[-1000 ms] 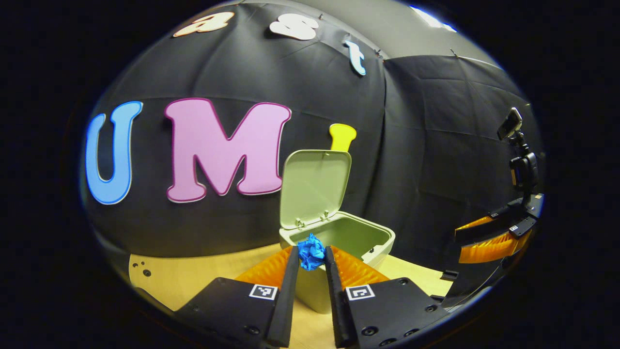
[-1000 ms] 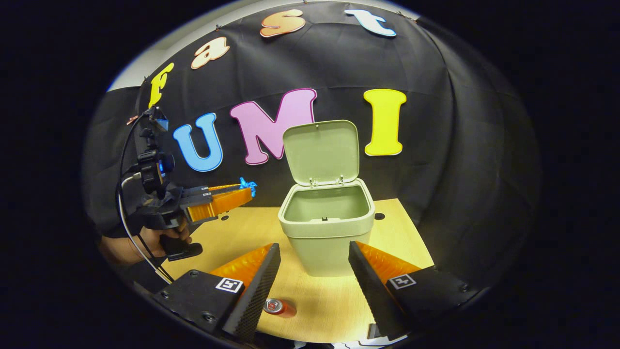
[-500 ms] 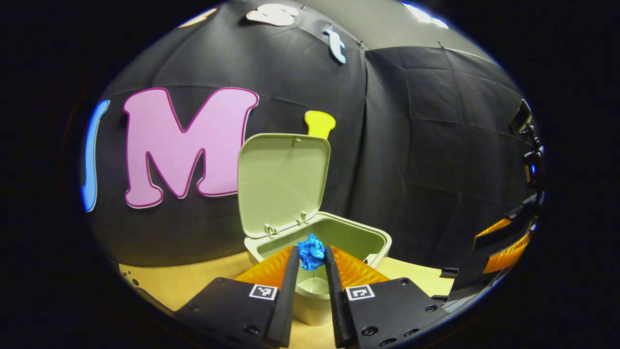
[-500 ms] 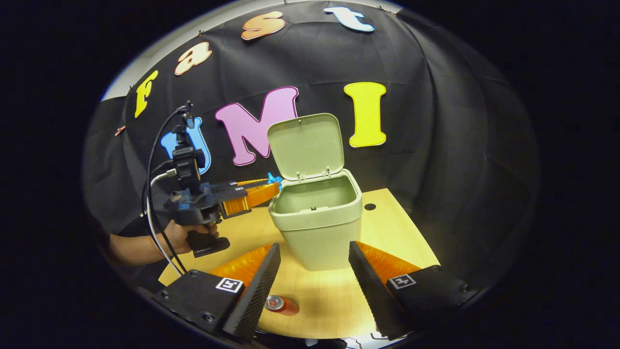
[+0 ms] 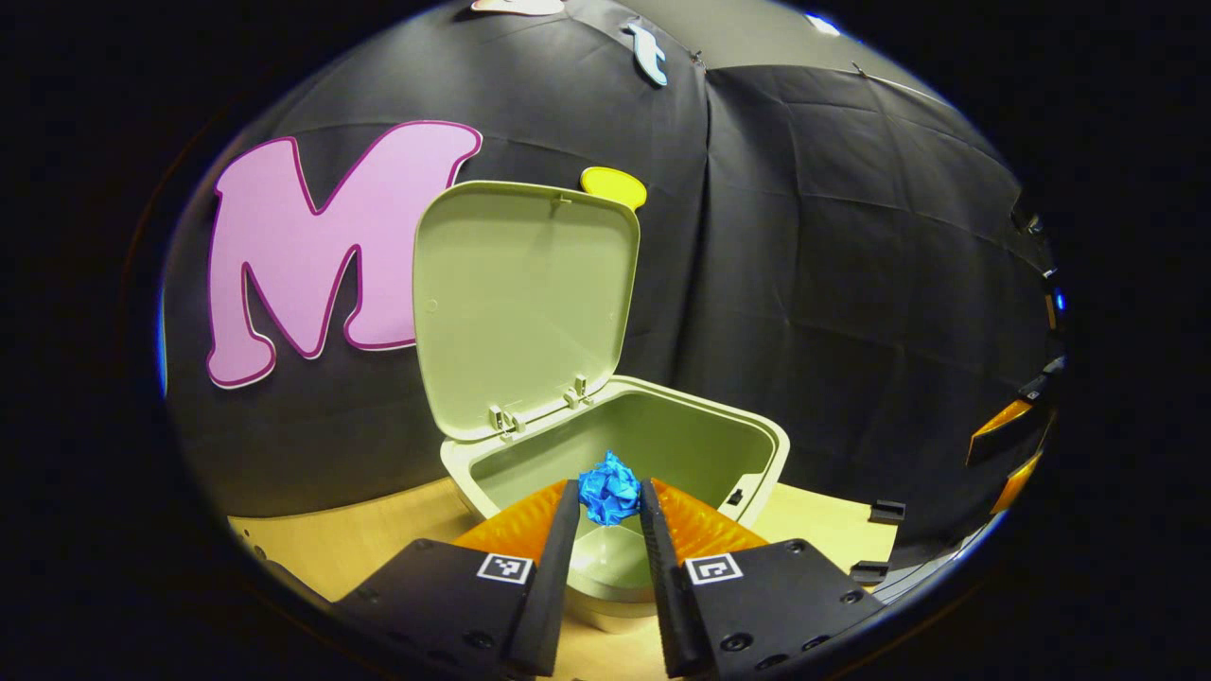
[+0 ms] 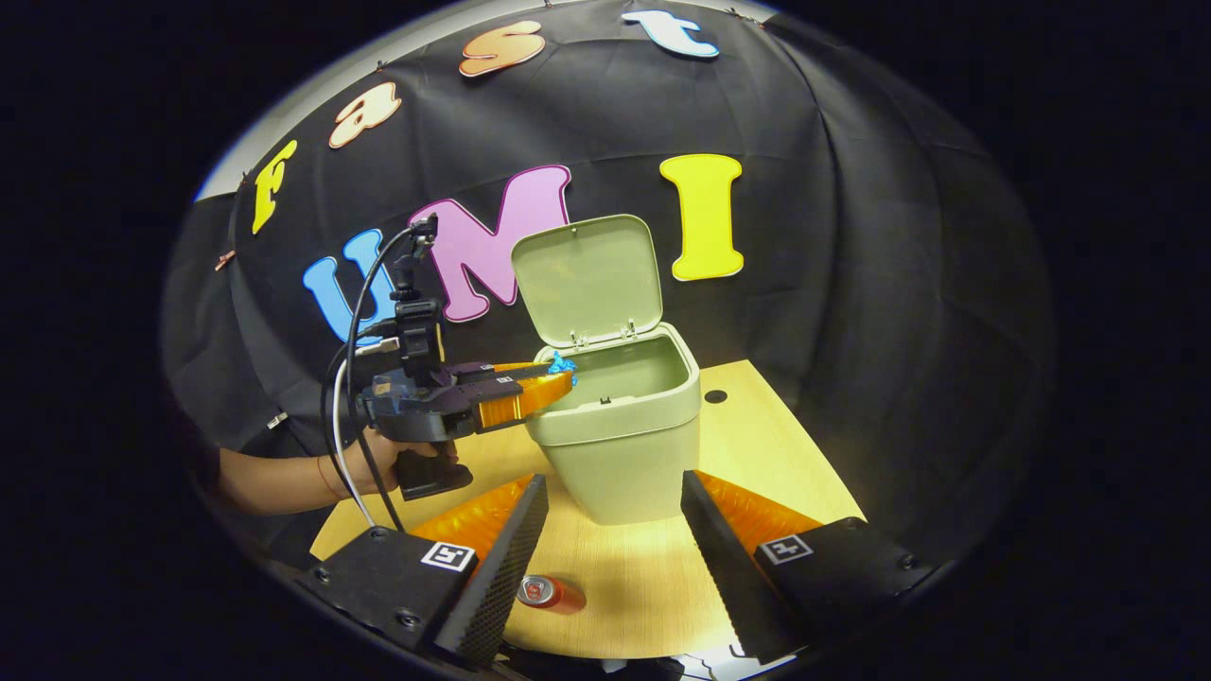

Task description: Press the lid of the desktop garbage bin to open it, pick up the crumpled paper on the desktop and throw it into the bin, then pick up the pop can on the desktop and drop it into the bin, and finally close the garbage bin lid.

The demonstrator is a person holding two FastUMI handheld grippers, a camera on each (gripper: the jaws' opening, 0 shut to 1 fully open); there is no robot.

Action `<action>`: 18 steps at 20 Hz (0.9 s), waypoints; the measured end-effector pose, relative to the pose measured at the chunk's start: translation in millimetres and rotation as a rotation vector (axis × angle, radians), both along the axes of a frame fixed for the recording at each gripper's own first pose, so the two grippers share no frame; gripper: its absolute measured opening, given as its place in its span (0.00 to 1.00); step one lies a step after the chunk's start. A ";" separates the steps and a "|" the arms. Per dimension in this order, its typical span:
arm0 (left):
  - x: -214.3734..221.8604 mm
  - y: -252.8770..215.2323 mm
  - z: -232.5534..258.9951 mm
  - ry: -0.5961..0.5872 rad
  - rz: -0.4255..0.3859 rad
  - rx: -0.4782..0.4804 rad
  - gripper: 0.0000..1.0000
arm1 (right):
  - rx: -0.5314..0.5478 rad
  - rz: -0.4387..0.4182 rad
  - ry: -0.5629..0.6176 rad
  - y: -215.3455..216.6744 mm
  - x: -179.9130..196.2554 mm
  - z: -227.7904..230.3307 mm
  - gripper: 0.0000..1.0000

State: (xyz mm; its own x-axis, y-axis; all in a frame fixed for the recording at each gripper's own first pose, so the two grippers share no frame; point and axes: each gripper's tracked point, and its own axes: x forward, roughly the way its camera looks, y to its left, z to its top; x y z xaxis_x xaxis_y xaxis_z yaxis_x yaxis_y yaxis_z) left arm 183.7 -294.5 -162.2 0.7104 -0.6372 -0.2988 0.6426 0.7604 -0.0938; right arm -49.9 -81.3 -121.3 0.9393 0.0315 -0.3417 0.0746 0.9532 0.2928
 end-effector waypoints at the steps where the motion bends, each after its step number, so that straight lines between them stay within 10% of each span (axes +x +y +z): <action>1: -0.1 -0.8 -1.3 0.004 0.000 0.002 0.46 | 0.002 0.001 0.001 0.9 0.0 0.0 0.93; 18: -26.6 61.1 44.3 -0.097 0.116 -0.037 0.84 | -0.002 0.146 0.045 51.4 -1.0 -19.0 0.93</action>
State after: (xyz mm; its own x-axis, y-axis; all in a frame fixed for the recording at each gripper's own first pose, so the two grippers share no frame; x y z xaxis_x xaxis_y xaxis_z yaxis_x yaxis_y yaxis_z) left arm 157.1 -233.3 -118.0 0.8040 -0.5590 -0.2029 0.5585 0.8269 -0.0650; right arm -51.0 -29.9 -140.3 0.9084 0.1661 -0.3836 -0.0522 0.9556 0.2902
